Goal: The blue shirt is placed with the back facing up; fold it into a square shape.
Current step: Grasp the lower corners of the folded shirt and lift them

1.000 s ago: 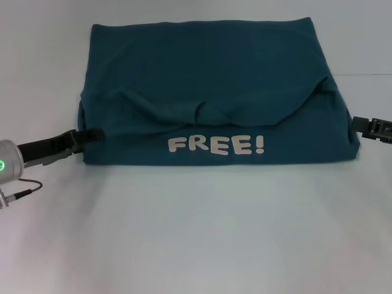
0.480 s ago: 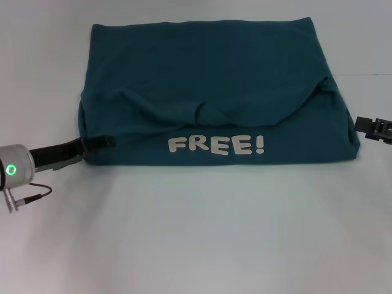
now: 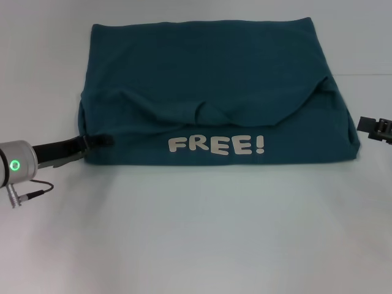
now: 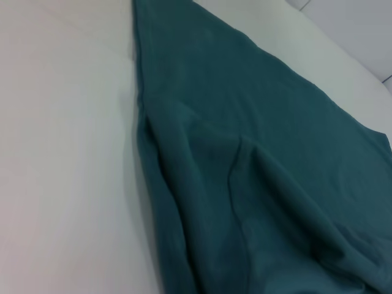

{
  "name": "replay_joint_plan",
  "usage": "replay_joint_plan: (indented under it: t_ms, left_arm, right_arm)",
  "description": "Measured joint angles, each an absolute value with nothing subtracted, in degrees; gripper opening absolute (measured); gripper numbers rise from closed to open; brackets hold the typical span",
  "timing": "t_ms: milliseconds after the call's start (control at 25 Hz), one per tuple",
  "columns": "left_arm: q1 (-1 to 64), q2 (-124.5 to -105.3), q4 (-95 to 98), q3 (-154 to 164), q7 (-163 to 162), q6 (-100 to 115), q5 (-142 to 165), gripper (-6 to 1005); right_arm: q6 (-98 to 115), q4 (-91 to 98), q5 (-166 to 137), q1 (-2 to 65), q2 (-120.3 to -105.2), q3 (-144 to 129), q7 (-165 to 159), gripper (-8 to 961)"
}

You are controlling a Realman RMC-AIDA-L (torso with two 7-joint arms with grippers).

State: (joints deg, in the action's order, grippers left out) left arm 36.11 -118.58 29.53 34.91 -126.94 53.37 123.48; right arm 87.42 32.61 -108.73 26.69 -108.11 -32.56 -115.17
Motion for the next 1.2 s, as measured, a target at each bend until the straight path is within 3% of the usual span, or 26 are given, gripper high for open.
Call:
replay_joint_plan:
  t_ms: [80, 320, 520, 760, 1080, 1200]
  left_arm:
    - [36.1, -118.63, 29.8, 35.3, -127.2, 53.2, 124.0, 675]
    - [36.3, -118.67, 30.0, 36.4, -127.3, 53.1, 124.7, 460]
    - [36.1, -118.62, 30.6, 36.3, -127.3, 54.5, 124.7, 223]
    - [36.1, -117.54, 31.3, 33.7, -127.4, 60.7, 124.4, 34]
    - [36.7, -116.64, 33.0, 32.0, -130.3, 63.5, 124.7, 27]
    - [37.0, -116.62, 33.0, 32.1, -130.4, 62.7, 124.7, 24]
  right_arm:
    - [87.4, 32.6, -108.6, 26.6, -108.09, -32.5, -115.3, 908]
    - [87.5, 32.6, -108.7, 26.5, -107.96, -32.1, -115.5, 904]
    - [87.4, 32.6, -109.0, 26.5, -107.78, -32.2, -115.6, 901]
    - [86.9, 33.1, -113.4, 27.3, -107.00, -32.1, -118.8, 897]
    - [83.8, 34.1, -128.6, 33.0, -102.58, -32.6, -133.5, 892]
    - [82.7, 35.7, -135.3, 36.1, -101.93, -32.6, -138.3, 890]
